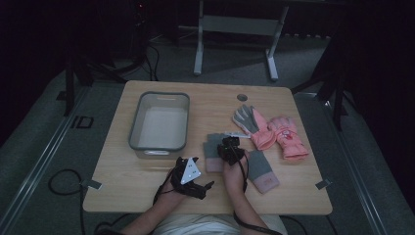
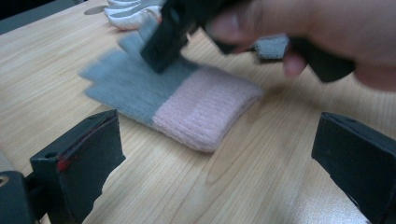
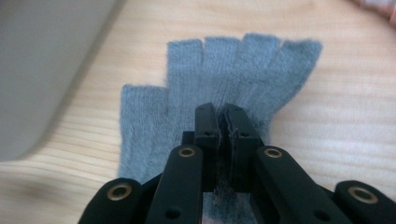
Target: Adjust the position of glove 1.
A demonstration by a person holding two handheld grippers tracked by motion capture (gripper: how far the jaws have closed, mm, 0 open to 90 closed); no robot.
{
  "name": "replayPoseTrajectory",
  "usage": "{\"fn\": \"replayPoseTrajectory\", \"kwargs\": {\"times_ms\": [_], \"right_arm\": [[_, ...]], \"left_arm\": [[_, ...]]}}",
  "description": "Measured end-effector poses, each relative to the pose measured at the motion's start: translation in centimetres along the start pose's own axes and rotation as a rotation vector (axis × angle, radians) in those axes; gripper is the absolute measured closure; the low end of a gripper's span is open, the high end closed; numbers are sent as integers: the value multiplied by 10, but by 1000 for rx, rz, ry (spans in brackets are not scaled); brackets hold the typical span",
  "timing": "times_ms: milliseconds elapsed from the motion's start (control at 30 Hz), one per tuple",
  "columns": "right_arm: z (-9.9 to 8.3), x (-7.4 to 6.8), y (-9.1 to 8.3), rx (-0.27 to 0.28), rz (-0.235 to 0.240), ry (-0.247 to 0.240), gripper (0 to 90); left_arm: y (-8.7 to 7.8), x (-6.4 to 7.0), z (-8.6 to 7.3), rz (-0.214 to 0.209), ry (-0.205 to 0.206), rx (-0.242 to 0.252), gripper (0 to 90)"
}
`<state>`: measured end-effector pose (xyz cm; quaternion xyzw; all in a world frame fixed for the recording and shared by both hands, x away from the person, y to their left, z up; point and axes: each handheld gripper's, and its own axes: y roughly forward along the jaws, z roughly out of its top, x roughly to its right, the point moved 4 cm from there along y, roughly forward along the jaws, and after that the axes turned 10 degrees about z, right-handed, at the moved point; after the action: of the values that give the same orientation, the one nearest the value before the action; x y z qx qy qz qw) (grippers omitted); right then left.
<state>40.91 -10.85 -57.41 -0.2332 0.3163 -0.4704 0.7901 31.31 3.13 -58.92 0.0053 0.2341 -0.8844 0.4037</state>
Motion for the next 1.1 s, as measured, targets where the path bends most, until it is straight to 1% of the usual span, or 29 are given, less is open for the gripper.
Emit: {"fn": "replayPoseTrajectory", "kwargs": {"times_ms": [33, 67, 100, 200, 300, 400, 467, 567, 600, 633, 667, 700, 767, 800, 867, 900, 967, 1033, 1100], "right_arm": [[0, 0, 0, 0, 0, 0, 851], [-2, 2, 3, -11, -10, 5, 845], [-6, 5, 7, -2, 0, 18, 831], [-5, 5, 8, -2, -5, 8, 787], [-2, 4, 6, 1, -5, 0, 728], [4, 4, -2, 7, 11, -25, 726], [9, 4, -8, 18, 30, -49, 718], [19, 6, -17, 23, 56, -85, 682], [21, 6, -18, 16, 70, -93, 668], [21, 6, -18, 16, 70, -93, 668], [24, 7, -19, 11, 76, -108, 669], [30, 7, -22, 3, 104, -144, 665], [34, 8, -24, -5, 111, -183, 645], [36, 9, -26, -11, 120, -192, 645], [37, 10, -29, -14, 127, -199, 643], [40, 12, -34, -19, 152, -224, 639], [41, 14, -40, -32, 191, -237, 637], [42, 16, -46, -22, 187, -261, 642], [40, 21, -52, -27, 198, -280, 636]], "left_arm": [[0, 0, 0, 0, 0, 0, 14], [0, 0, 0, -1, 0, 0, 14], [0, 0, 0, 0, 2, 0, 14], [0, 0, 0, -5, 3, -2, 14], [1, 0, 0, -9, -4, -6, 14], [1, 0, 0, -11, -7, -7, 14], [1, 0, 0, -9, -5, -5, 14], [1, 0, 0, -10, -3, -6, 14], [1, 0, 0, -11, -3, -6, 14], [1, 0, 0, -11, -3, -6, 14], [1, 0, 0, -10, -6, -8, 14], [1, 0, 0, -11, -5, -8, 14], [1, 0, 0, -11, -3, -10, 14], [1, 0, 0, -11, -2, -9, 14], [1, 0, 0, -11, 1, -9, 14], [1, 0, 0, -10, 3, -10, 14], [1, 1, 0, -9, 3, -9, 14], [1, 1, 0, -7, 5, -9, 14], [1, 1, 0, -10, 2, -8, 14]]}}
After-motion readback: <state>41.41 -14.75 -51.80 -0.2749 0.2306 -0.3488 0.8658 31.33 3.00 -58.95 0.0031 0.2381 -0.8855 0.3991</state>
